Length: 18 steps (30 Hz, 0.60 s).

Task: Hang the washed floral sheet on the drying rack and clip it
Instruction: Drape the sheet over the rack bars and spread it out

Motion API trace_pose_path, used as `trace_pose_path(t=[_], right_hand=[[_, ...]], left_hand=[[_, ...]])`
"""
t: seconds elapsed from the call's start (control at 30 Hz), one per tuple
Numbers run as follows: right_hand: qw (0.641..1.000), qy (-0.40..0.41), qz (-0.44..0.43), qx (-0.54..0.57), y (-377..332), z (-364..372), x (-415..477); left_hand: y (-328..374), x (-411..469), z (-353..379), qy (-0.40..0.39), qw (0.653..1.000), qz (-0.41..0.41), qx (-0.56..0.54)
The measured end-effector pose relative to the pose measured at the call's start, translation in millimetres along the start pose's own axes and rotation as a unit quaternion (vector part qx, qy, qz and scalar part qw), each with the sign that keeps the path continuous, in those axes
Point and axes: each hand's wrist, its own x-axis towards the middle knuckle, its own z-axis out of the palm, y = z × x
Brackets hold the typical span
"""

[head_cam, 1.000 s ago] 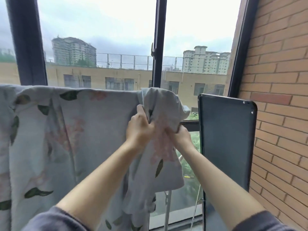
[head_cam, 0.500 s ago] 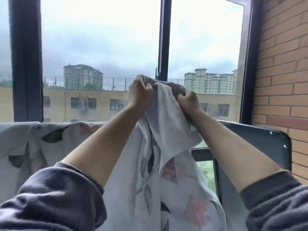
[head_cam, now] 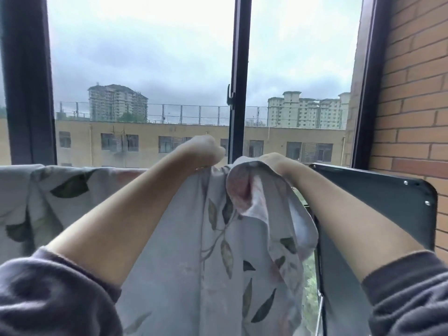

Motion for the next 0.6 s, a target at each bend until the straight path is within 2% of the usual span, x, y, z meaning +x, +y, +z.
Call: trace_pose_path(t=[0.07,0.13,0.2,0.3,0.43,0.6], right_hand=[[0.986,0.042,-0.069,0.144,7,-1,-1],[0.958,0.046,-0.152,0.237,19,1,-11],[0.945,0.026,-0.224,0.237,31,5,-21],[0.928,0.026,-0.279,0.245,41,10,-30],[0.931,0.128,-0.283,0.194,40,9,-22],[0.945,0.193,-0.239,0.114,27,9,-9]], left_hand=[[0,-10,0,0.025,0.999,0.043,-0.017],[0,-23,5,0.049,0.996,0.081,-0.008],[-1,-33,9,0.079,0.99,0.113,0.01],[0,-44,14,0.106,0.983,0.149,0.026],[3,-58,9,0.073,0.984,0.158,0.032],[27,-59,0,0.191,0.974,0.119,0.037]])
